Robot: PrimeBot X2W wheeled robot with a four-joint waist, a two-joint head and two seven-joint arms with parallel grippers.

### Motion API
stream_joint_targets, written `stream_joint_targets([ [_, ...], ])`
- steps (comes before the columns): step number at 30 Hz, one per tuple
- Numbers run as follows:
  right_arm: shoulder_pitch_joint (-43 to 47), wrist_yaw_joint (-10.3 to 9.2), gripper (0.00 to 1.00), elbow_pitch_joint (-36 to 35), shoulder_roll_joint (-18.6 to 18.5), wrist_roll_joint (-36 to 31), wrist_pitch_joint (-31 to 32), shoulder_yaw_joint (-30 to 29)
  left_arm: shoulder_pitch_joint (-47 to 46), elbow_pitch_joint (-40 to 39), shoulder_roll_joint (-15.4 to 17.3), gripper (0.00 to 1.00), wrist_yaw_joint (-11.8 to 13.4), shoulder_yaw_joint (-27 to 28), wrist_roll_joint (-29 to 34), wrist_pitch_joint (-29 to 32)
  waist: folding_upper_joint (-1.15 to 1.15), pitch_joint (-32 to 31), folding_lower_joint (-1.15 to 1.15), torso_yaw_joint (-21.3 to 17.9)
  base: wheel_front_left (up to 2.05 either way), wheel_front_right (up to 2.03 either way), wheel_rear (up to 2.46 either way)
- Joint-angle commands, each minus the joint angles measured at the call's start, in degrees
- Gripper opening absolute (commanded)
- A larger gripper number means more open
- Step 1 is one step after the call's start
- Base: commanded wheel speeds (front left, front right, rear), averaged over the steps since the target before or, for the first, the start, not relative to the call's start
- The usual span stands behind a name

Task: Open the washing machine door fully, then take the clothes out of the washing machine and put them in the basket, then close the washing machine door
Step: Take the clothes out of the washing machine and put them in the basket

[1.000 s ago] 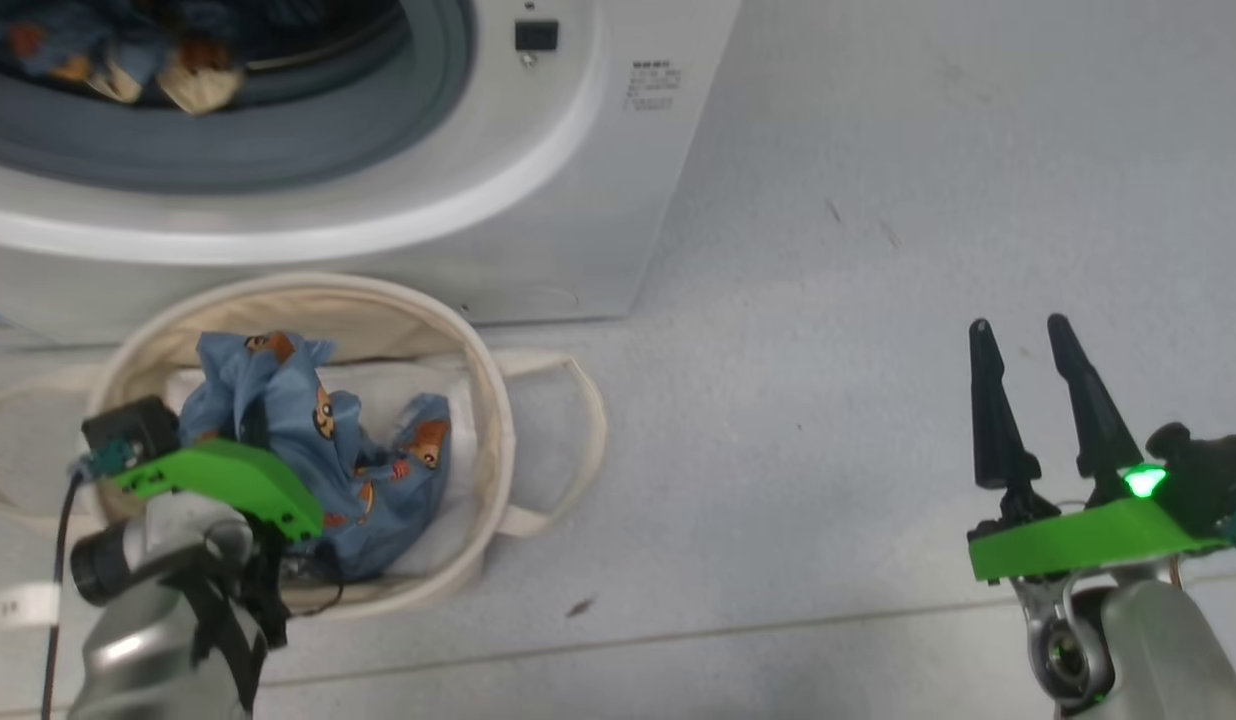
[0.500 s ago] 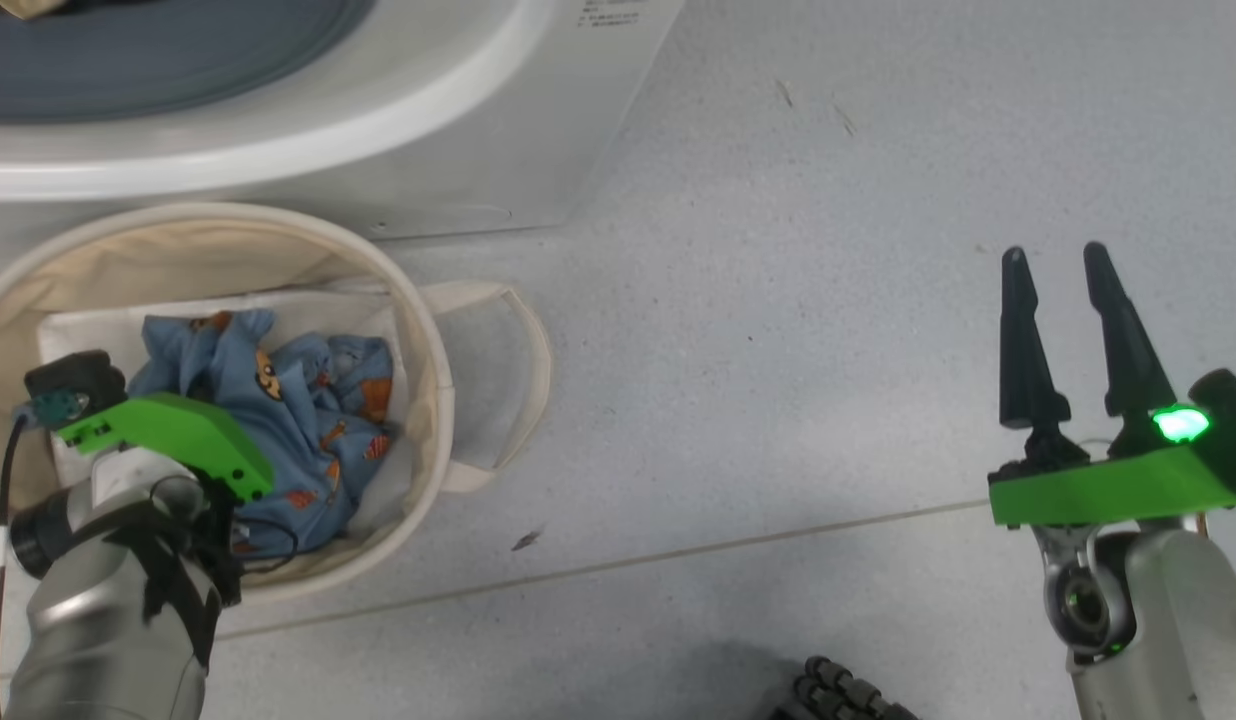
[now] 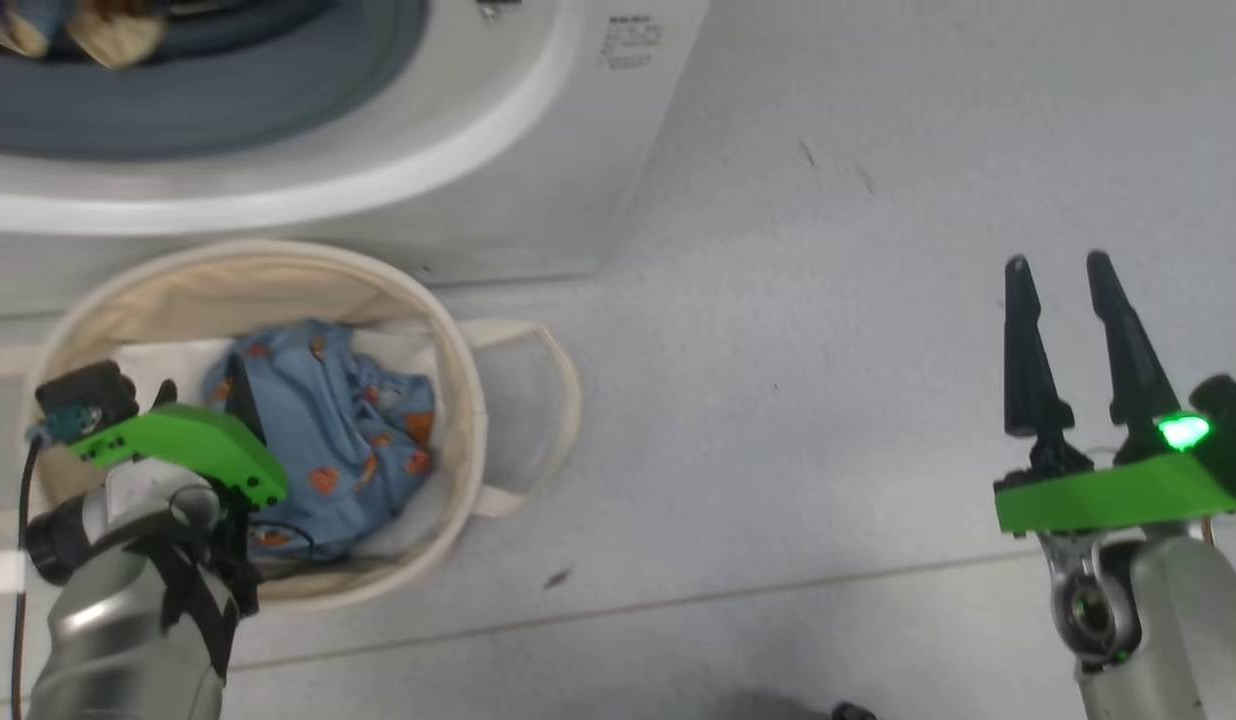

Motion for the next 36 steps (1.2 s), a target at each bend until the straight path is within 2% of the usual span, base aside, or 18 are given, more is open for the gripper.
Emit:
stream_joint_targets([
  [1, 1.41, 0.03, 1.00, -1.27, -0.99, -0.24, -0.70, 0.72, 0.96, -0.56, 1.63, 1.00, -0.29, 0.96, 0.14, -1.00, 0.00, -2.39, 0.00, 1.66, 0.00, 0.00, 0.00],
  [6, 2.65, 0.03, 1.00, -0.57, -0.71, -0.50, -0.70, 1.84, 1.44, -2.87, 1.34, 1.00, -1.87, 1.58, 0.05, -2.89, 0.00, -6.55, 0.00, 3.86, 0.00, 0.00, 0.00],
  [13, 5.24, 0.03, 1.00, 1.21, 0.43, -0.96, -0.70, 2.54, 9.02, -16.74, 1.33, 1.00, -1.78, 7.42, 1.02, -3.04, 0.00, -13.59, 0.00, 5.91, 0.00, 0.00, 0.00],
  [22, 8.56, 0.03, 1.00, 2.27, 1.50, -1.92, -0.70, 2.81, 23.23, -33.73, -2.11, 1.00, -0.51, 13.60, 4.57, -3.05, 0.00, -19.41, 0.00, 7.43, 0.00, 0.00, 0.00],
  [28, 10.80, 0.03, 1.00, 2.90, 2.70, -2.01, -0.70, 2.61, 32.42, -43.62, -3.29, 1.00, 1.10, 15.39, 7.52, -3.06, 0.00, -22.28, 0.00, 7.19, 0.00, 0.00, 0.00],
  [36, 12.03, 0.03, 1.00, 3.06, 3.33, -2.35, -0.70, 2.65, 39.63, -49.70, -4.07, 1.00, 1.90, 15.33, 8.45, -2.85, 0.00, -23.96, 0.00, 6.37, 0.00, 0.00, 0.00],
])
